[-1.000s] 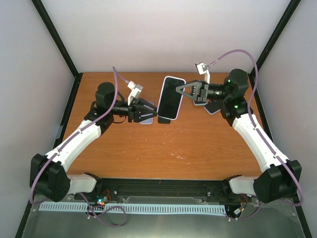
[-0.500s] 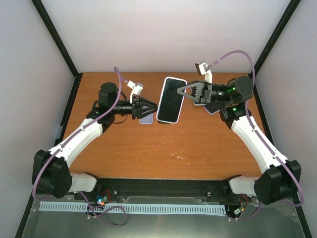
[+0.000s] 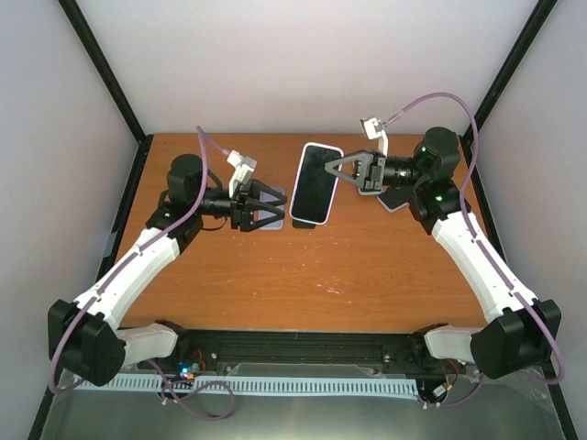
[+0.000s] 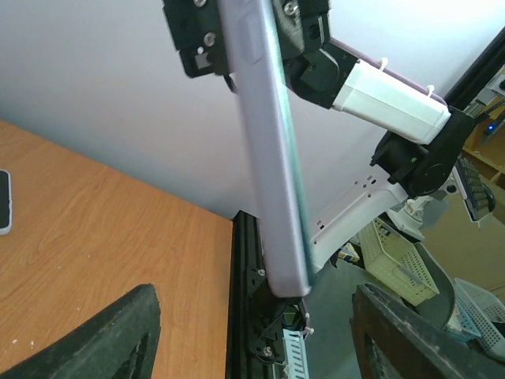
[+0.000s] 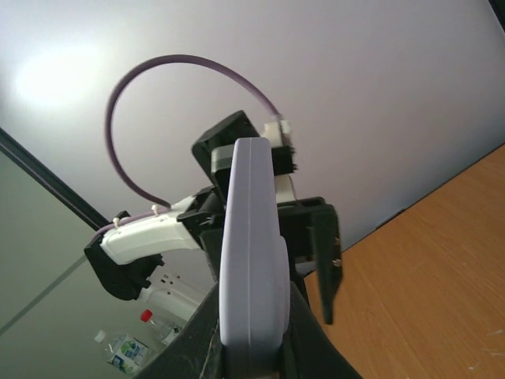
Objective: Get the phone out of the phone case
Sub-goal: Remove the phone case from the phone.
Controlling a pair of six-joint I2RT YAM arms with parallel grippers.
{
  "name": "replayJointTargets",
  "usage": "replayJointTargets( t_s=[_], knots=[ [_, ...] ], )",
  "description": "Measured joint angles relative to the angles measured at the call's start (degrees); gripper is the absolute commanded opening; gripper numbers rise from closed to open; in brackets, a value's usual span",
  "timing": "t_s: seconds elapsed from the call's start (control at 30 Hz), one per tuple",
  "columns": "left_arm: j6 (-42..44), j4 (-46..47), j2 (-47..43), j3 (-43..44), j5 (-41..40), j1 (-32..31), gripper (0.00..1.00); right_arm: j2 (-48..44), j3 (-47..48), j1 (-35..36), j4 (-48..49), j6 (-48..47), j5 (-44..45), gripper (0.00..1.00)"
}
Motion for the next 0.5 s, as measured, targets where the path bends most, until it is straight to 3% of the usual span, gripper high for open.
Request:
replayJointTargets(
  t_s=[0.2, 0.5],
  knots=[
    [0.9, -0.8, -1.0, 0.3, -2.1, 0.0, 0.59, 0.1, 0.0, 0.0, -3.8, -3.0, 1.3, 0.03],
    [0.7, -0.7, 0.8, 0.3, -4.8, -0.5, 0.59, 0.1, 0.0, 0.0, -4.3, -3.9, 1.6, 0.03]
  ],
)
